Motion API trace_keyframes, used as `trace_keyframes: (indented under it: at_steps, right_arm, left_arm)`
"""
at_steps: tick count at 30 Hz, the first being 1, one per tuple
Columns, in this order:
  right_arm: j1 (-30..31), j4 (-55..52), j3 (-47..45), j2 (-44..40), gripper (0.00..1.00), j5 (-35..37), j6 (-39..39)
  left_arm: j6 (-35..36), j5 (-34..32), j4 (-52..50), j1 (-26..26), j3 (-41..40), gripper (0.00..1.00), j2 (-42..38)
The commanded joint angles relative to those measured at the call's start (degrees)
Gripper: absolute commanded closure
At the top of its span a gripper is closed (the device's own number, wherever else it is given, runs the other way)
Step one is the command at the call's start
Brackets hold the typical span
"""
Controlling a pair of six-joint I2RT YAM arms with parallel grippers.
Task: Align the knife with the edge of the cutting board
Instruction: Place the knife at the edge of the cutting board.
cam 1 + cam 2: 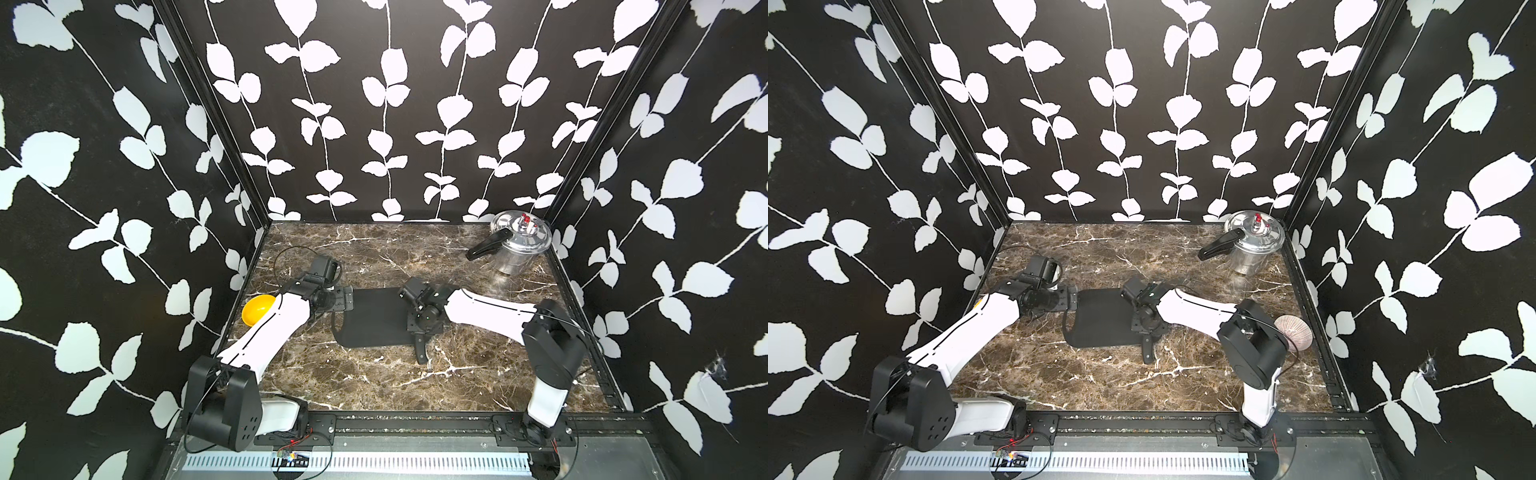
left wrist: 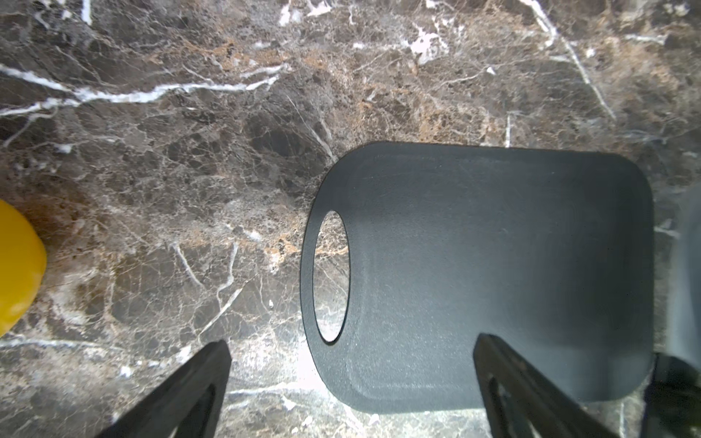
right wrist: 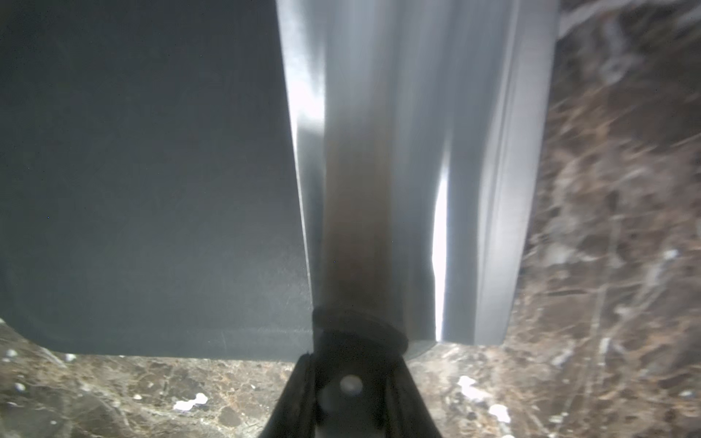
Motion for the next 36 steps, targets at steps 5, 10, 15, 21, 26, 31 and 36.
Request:
trace_keyframes:
  at_steps: [5, 10, 15, 21, 26, 31, 36]
  right_arm:
    - [1.38, -0.87, 0.35, -0.01, 0.87, 1.84, 3.15]
    - [1.44, -0.74, 0.07, 0.54, 0.87, 2.09, 2.78]
    - [1.52, 0.44, -0.19, 0.99, 0.87, 0.69, 2.18]
    - [1.8, 0.66, -1.03, 1.11, 0.87, -0.01, 1.57]
    - [1.87, 0.75, -1.57, 1.59, 0.87, -0.79, 0.82]
    - [1.98, 0.9, -1.78, 2.17, 0.87, -0.98, 0.29]
    - [2.27, 0.47, -0.68, 3.1, 0.87, -1.15, -0.25]
  left_arm:
    - [-0.22, 0.34, -1.76, -0.18, -1.59, 0.01, -3.06]
    - [-0.99, 0.93, -2.58, -0.19, -1.59, 0.02, -3.13]
    - [-1.79, 1.55, -3.01, -0.18, -1.08, 0.02, -3.2]
    - [-1.56, 1.49, -3.95, -0.2, -0.88, 0.02, -3.48]
    - [-1.72, 1.7, -3.98, -0.2, -0.97, 0.02, -3.25]
    - [-1.83, 1.96, -3.88, -0.15, -0.88, 0.01, -3.2]
    - [-1.76, 2.01, -3.61, -0.15, -0.9, 0.02, -3.11]
